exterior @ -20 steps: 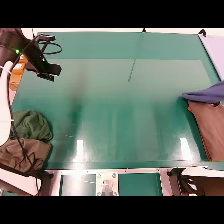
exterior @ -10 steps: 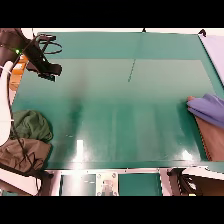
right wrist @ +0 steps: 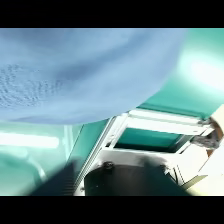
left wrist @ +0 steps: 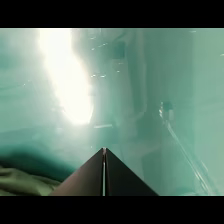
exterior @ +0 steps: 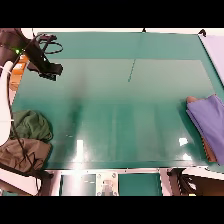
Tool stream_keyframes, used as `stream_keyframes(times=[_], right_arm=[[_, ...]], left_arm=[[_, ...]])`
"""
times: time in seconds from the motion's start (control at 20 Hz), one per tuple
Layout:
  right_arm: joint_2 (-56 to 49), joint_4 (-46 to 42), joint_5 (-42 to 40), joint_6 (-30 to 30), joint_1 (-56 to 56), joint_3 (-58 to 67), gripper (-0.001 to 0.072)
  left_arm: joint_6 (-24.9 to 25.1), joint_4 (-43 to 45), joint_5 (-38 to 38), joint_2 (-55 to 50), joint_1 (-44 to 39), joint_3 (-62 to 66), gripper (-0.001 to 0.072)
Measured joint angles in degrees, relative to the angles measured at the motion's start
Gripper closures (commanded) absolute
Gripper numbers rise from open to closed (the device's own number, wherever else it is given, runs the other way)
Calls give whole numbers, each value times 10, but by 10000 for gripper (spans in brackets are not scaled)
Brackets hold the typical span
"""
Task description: Fold the shirts.
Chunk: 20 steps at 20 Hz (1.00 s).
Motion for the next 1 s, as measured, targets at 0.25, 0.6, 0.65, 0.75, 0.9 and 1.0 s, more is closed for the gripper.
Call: stream_keyframes(times=[0.25, 0.6, 0.65, 0.75, 0.9, 1.0], right_arm=[[-10, 149, -51, -36, 99, 35, 697], [124, 226, -208, -110, 320, -58, 698], [152, 230, -223, -116, 348, -94, 698], [209, 237, -250, -123, 405, -173, 698], [280, 257, -288, -129, 487, -271, 697], [306, 265, -305, -130, 531, -306, 697]], left_arm=[[-6, -42, -28, 0, 0, 0, 686], [-49, -83, -15, 103, -71, -122, 685], [-60, -85, -1, 138, -87, -170, 686], [-87, -88, 29, 214, -116, -276, 685], [-134, -89, 77, 327, -149, -436, 685], [-160, -91, 99, 386, -161, -519, 685]])
